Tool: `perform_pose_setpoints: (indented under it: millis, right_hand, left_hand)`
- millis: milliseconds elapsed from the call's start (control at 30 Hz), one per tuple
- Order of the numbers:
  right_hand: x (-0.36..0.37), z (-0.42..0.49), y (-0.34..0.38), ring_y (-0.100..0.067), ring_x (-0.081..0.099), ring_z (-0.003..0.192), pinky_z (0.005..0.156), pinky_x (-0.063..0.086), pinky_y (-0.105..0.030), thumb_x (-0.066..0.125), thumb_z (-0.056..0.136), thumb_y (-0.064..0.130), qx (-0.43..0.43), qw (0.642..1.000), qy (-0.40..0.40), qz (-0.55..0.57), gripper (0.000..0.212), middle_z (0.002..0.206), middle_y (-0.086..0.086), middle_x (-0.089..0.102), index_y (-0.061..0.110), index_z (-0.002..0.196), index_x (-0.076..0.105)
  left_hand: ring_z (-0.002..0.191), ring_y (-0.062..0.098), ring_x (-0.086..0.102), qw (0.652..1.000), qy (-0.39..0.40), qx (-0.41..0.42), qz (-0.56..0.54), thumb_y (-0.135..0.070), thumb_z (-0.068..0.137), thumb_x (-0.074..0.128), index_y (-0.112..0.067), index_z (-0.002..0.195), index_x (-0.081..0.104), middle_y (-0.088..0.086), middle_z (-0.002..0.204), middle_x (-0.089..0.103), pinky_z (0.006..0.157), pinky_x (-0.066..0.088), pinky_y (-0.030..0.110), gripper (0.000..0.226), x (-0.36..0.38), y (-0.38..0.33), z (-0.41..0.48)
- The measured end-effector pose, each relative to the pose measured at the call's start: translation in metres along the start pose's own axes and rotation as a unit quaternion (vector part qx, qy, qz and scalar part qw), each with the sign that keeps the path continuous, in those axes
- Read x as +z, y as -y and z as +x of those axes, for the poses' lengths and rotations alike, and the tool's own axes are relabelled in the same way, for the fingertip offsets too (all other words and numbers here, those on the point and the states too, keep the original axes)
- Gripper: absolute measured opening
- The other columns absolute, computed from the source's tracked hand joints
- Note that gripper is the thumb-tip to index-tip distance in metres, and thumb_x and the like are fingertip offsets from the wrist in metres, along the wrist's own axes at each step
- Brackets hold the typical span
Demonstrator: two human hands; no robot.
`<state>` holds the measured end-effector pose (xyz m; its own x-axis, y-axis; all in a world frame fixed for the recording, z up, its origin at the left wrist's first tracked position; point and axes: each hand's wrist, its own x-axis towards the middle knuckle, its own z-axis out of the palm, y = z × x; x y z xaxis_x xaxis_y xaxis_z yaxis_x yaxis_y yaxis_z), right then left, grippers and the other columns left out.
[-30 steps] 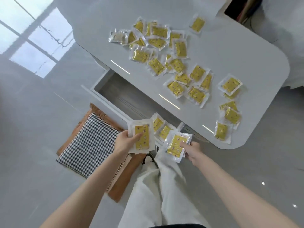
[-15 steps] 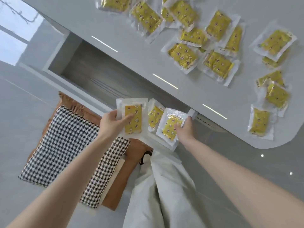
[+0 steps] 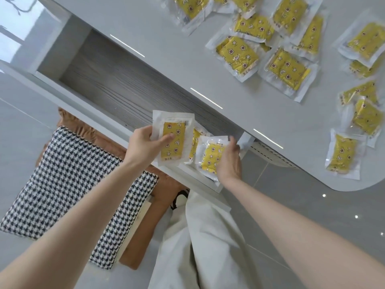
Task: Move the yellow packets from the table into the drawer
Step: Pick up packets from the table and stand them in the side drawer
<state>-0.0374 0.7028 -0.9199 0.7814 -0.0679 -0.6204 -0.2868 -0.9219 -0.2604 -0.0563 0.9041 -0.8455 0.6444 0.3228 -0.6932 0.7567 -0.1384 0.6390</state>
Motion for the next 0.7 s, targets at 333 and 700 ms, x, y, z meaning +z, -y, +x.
perform_pose_setpoints:
  millis: [333, 700]
  right_hand:
    - [-0.007, 0.015, 0.021, -0.030, 0.005, 0.147, 0.112, 0.026, -0.043, 0.071, 0.080, 0.020, -0.102, 0.929, 0.093, -0.342, 0.082, 0.160, -0.014, -0.007, 0.006, 0.143, 0.022]
    - [0.001, 0.025, 0.010, -0.027, 0.053, 0.118, 0.107, 0.031, -0.038, 0.078, 0.074, 0.035, -0.155, 0.920, 0.080, -0.350, 0.085, 0.134, -0.012, 0.043, 0.015, 0.138, 0.026]
  left_hand:
    - [0.079, 0.008, 0.068, 1.000, -0.002, 0.006, 0.014, -0.033, 0.082, 0.068, -0.016, 0.107, 0.066, -0.003, 0.095, 0.072, 0.058, 0.051, 0.022, 0.030, -0.007, 0.007, 0.002]
    - [0.076, 0.001, 0.065, 1.000, -0.010, 0.011, 0.021, -0.031, 0.080, 0.070, -0.017, 0.107, 0.066, -0.011, 0.088, 0.068, 0.064, 0.051, 0.020, 0.031, -0.007, 0.008, 0.006]
